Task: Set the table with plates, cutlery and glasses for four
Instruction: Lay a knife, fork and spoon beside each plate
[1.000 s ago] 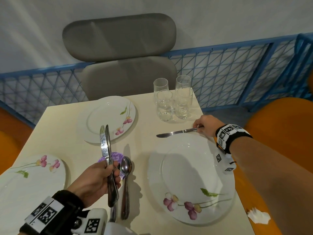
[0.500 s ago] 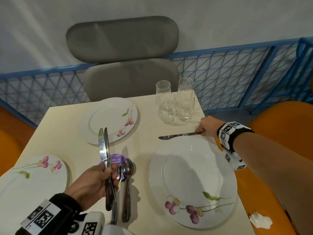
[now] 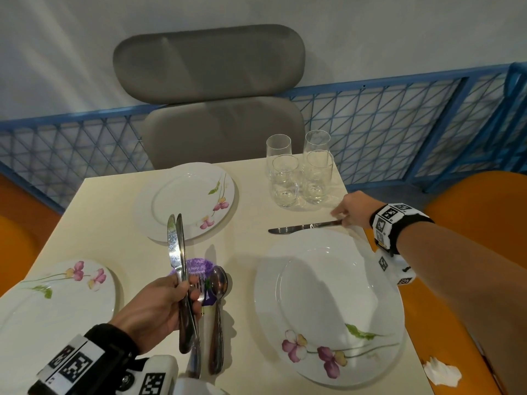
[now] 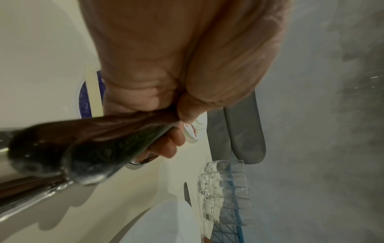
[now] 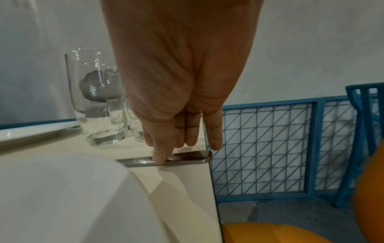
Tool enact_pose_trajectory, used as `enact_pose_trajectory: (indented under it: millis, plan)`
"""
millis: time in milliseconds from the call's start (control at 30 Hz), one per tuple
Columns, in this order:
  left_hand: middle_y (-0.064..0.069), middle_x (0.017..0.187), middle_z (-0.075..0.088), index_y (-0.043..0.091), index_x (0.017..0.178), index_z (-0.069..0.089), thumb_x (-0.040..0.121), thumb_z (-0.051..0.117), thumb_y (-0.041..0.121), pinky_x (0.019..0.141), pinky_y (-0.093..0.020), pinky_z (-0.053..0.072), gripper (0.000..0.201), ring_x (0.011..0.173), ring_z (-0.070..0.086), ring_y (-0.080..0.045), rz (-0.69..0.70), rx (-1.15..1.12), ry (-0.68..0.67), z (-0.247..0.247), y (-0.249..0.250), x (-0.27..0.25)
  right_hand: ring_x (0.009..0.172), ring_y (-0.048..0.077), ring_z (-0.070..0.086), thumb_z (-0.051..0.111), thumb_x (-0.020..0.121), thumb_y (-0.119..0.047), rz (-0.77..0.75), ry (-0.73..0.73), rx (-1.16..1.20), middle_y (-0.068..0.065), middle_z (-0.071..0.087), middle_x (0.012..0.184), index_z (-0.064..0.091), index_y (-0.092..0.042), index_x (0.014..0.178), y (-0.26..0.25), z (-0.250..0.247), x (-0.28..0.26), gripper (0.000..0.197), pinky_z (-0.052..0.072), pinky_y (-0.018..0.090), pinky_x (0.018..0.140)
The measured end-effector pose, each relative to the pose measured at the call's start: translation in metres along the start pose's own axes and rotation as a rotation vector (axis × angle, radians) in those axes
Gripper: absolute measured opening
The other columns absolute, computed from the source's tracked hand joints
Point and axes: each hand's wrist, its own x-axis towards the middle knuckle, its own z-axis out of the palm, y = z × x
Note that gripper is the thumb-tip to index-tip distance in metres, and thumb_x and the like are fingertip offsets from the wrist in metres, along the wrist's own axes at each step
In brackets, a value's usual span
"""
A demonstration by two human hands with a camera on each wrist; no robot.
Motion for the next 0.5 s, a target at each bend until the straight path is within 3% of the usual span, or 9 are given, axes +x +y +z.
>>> enact_pose_trajectory:
  millis: [233,500]
  plan:
    - [-0.013,0.071,0.051,0.000,0.105,0.052,0.101,0.032,0.003,0.070,-0.044,0.044,0.020,0.062,0.051,-0.028,-0.004,-0.004,0.016,-0.0023,-0.0006,0.0028,0.095,0.017,0.060,0.061,0.088,-0.010,0.030,-0.062,-0.089,0.001,0.069,0.106,0.070,-0.021,0.116,0.0041,0.0001,-0.0011,0.032,0.049,0.022,0.086]
    - [-0.014,0.070,0.052,-0.001,0.105,0.052,0.101,0.032,0.003,0.070,-0.045,0.044,0.020,0.062,0.052,-0.028,0.000,0.015,0.020,-0.0045,0.0001,0.0033,0.099,0.019,0.062,0.064,0.088,-0.015,0.056,-0.080,-0.080,0.004,0.070,0.106,0.071,-0.019,0.115,-0.0001,-0.0026,0.0005,0.028,0.051,0.027,0.091]
